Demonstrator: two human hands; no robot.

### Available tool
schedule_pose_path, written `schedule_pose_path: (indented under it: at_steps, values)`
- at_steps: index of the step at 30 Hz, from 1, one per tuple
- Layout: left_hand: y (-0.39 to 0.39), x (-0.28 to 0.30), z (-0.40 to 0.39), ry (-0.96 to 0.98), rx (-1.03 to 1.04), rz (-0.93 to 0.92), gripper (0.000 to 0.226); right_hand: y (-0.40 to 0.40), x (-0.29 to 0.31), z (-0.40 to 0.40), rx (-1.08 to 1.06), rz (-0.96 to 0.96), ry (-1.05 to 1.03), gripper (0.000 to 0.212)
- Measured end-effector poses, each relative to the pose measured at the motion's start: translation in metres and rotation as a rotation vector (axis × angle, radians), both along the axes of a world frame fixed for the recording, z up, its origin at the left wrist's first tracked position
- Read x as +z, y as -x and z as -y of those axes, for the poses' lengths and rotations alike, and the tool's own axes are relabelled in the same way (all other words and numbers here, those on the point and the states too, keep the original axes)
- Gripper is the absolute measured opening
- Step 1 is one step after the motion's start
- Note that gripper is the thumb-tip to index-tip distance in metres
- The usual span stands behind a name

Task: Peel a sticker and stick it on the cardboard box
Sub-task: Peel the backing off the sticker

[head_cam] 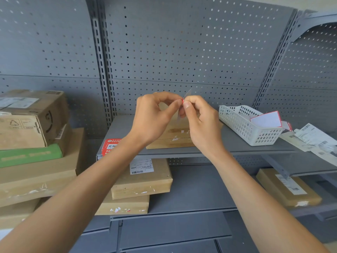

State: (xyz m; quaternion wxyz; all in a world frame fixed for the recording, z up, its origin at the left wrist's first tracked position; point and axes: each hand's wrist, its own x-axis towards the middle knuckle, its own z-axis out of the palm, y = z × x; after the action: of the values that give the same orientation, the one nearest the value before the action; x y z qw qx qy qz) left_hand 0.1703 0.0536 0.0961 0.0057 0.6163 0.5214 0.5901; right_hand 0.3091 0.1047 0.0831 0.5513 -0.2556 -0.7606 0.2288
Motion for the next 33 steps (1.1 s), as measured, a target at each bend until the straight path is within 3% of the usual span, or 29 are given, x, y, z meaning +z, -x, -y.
schedule_pose_path:
  at_steps: [10,19,28,33]
  values:
    - [-0.003,0.002,0.006,0.027,-0.044,-0.014,0.018,0.000,-0.002,-0.001,-0.057,0.034,-0.047,0.019]
    - [0.004,-0.003,-0.003,-0.032,0.062,-0.209,0.015,-0.003,-0.006,-0.007,-0.132,0.104,-0.173,0.013]
    - [0.010,-0.002,-0.010,0.009,0.087,-0.246,0.023,-0.002,-0.008,-0.010,-0.141,0.067,-0.122,0.013]
    - [0.018,0.001,-0.011,0.082,0.078,-0.117,0.016,-0.003,-0.010,-0.017,-0.187,-0.011,0.047,0.013]
